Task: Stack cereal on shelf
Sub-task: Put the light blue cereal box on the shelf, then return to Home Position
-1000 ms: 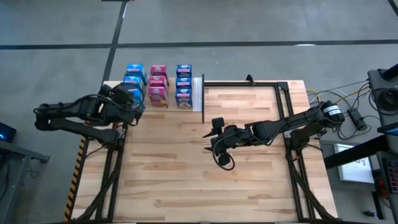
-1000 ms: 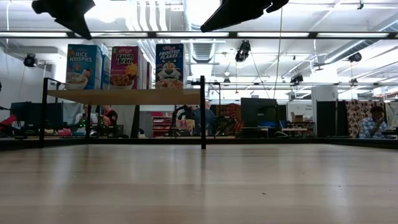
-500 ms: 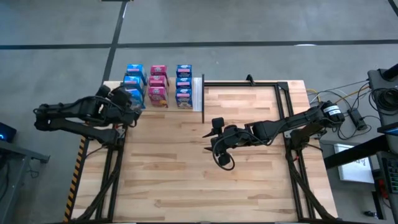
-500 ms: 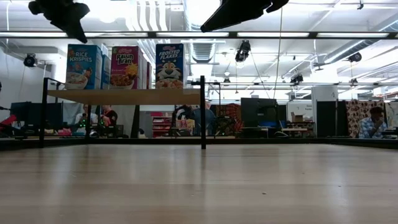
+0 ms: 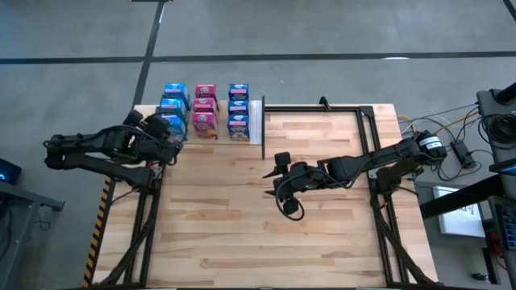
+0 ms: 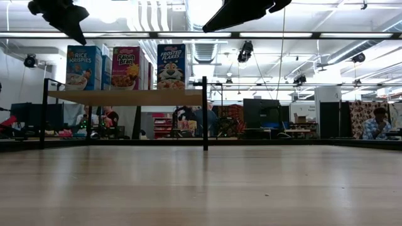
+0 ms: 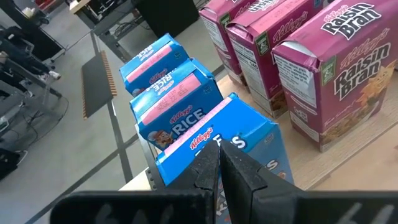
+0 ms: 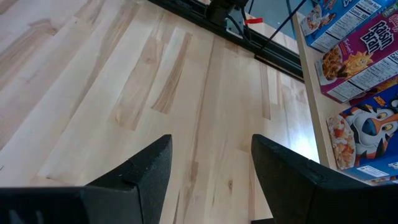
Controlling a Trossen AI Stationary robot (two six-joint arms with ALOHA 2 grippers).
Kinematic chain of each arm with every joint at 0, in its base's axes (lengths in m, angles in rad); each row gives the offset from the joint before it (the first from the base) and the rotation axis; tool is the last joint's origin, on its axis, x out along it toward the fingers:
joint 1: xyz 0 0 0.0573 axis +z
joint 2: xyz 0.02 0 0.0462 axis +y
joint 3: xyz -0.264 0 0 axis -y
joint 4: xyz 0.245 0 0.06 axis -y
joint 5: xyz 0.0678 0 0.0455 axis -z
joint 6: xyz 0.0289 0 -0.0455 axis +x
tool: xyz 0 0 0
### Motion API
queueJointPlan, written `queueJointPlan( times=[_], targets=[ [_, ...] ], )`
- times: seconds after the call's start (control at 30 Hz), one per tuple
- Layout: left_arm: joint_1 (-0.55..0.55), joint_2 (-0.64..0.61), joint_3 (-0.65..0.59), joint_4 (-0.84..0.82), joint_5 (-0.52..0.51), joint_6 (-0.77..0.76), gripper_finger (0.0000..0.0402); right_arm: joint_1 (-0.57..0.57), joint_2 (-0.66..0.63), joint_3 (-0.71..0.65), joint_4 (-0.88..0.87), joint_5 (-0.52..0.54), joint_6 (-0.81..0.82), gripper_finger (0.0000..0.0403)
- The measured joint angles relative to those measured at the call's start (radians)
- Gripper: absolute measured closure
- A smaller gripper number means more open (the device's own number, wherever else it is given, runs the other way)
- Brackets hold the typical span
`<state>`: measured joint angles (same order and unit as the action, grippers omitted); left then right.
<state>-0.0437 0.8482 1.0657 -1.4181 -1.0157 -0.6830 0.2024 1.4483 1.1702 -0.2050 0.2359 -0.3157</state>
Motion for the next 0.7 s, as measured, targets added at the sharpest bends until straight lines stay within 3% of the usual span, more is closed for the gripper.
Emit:
queueJointPlan(
  times=[0.43,0.7],
  targets=[
    [-0.002,0.001,0.022,0.028,0.022,-0.006,0.0401,0.000,0.000,0.000,0.000,0.000,-0.015,0.0193],
    [-0.059,0.001,0.030,0.176,0.038,0.112,0.0401,0.000,0.000,-0.012,0.004,-0.014,-0.058,0.0193]
  ],
)
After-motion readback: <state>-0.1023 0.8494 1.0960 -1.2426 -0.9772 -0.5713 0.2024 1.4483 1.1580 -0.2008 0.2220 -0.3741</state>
